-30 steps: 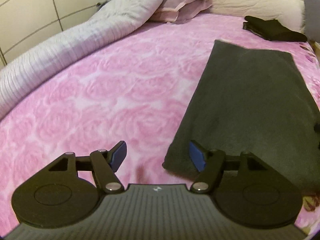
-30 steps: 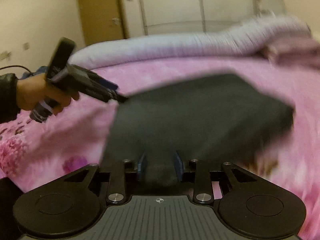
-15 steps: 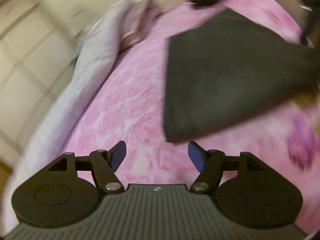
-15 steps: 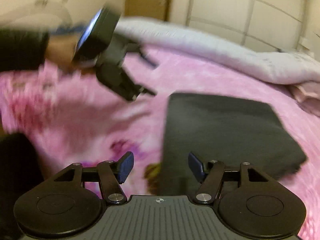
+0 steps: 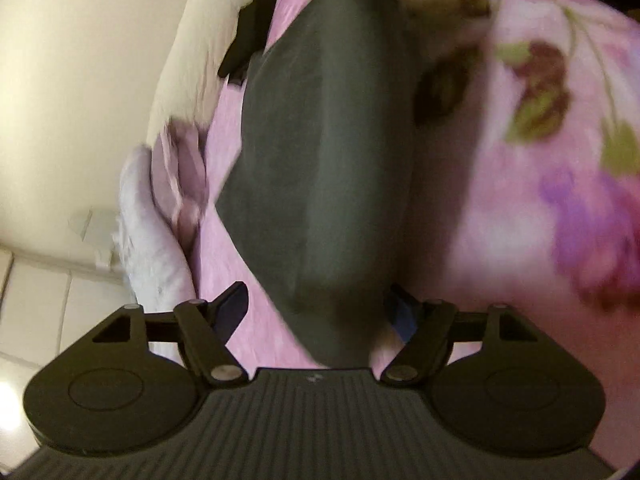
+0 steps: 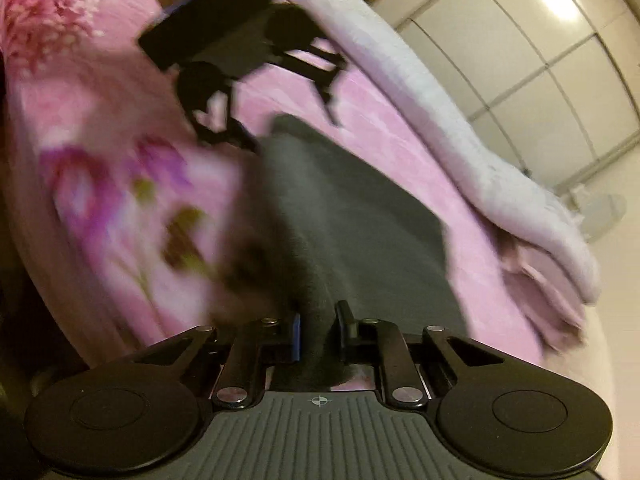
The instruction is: Fold clothes
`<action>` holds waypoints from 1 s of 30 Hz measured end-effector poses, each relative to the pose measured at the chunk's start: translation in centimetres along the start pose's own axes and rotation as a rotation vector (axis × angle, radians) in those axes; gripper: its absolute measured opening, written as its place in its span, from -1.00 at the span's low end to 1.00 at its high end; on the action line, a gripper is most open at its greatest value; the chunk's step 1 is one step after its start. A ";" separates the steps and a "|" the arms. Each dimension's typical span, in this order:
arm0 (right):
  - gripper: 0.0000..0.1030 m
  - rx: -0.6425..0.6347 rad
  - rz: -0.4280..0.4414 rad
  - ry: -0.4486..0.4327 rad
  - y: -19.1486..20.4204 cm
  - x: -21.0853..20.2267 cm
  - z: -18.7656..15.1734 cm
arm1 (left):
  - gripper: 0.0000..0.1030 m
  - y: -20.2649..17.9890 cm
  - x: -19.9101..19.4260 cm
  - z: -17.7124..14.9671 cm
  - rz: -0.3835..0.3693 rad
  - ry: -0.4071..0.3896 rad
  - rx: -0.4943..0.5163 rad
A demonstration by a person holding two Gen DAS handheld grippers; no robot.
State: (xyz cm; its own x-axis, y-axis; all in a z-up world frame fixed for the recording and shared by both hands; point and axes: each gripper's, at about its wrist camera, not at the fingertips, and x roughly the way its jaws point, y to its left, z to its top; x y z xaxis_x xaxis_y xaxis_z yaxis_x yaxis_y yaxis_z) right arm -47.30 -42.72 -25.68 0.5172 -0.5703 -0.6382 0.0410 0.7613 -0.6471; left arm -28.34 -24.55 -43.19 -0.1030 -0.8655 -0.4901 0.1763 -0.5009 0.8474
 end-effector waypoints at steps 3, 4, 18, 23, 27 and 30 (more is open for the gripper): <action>-0.71 -0.006 -0.046 0.047 -1.6 -0.8 -4.1 | -0.22 -0.5 -0.6 3.2 -0.054 -0.109 -0.055; -0.70 -0.002 -0.056 0.065 -1.6 -0.6 -5.6 | -0.32 -1.0 -0.8 4.4 -0.067 -0.124 -0.063; -0.21 0.707 -0.028 0.129 -3.9 -1.7 -14.3 | -0.13 -1.5 -3.4 5.9 -0.154 -0.051 -0.121; 0.07 1.381 0.264 -0.030 -5.7 -1.6 -18.2 | -0.02 0.4 -3.5 3.2 -0.099 -0.013 -0.145; 0.30 1.805 0.353 -0.170 -5.8 0.7 -22.0 | 0.17 1.2 -3.3 3.0 -0.052 -0.035 -0.165; 0.30 2.045 0.357 -0.279 -5.7 2.5 -24.6 | 0.24 1.7 -2.8 3.5 -0.026 -0.059 -0.166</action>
